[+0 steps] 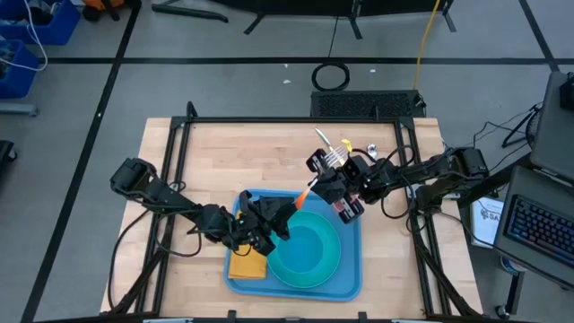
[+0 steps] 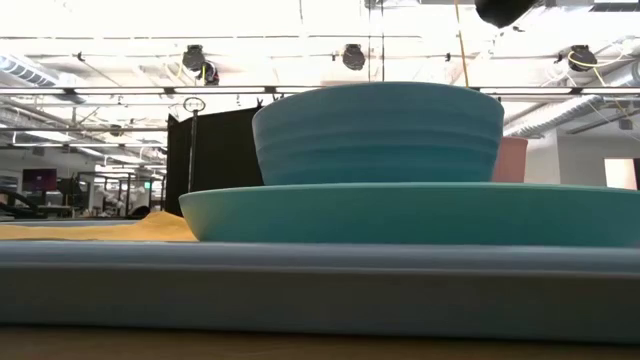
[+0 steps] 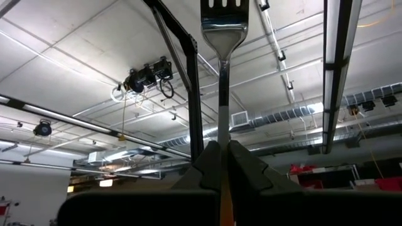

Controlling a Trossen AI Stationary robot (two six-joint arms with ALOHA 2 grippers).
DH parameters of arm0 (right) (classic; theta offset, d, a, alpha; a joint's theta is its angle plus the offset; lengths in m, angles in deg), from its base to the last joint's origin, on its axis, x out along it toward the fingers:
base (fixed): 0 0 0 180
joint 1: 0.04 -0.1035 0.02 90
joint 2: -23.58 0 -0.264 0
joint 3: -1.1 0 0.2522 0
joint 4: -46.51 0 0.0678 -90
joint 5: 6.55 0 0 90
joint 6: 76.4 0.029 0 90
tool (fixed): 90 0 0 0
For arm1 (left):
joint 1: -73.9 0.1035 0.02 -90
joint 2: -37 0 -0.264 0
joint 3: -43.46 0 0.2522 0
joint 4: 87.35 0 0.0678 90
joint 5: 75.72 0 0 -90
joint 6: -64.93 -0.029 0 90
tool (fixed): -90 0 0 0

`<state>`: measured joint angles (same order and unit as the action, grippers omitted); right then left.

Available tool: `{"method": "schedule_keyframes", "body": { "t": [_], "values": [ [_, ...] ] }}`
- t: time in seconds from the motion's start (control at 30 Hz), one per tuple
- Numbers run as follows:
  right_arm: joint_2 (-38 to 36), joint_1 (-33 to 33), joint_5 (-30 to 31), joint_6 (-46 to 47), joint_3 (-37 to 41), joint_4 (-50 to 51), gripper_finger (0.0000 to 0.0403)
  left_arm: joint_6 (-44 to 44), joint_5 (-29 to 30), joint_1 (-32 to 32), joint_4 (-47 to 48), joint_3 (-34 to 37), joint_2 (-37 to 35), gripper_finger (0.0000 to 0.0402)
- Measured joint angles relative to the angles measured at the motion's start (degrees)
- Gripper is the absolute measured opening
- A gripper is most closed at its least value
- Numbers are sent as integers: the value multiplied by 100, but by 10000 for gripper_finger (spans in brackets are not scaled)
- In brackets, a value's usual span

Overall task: Set up tray
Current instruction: Put the orange fork on the top of the yellow table napkin

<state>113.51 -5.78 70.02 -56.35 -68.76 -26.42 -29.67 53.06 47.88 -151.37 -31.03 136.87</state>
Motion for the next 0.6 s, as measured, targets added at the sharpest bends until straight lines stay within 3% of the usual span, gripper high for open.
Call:
{"method": "schedule_keyframes", "body": {
  "t": [0.27, 0.6],
  "values": [
    [0, 0, 162, -36, 24, 33, 0, -7, -125, -81, 11, 0, 0, 131],
    [0, 0, 193, 9, 24, 70, 0, -2, -29, -35, 4, 2, 0, 63]
  ]
}}
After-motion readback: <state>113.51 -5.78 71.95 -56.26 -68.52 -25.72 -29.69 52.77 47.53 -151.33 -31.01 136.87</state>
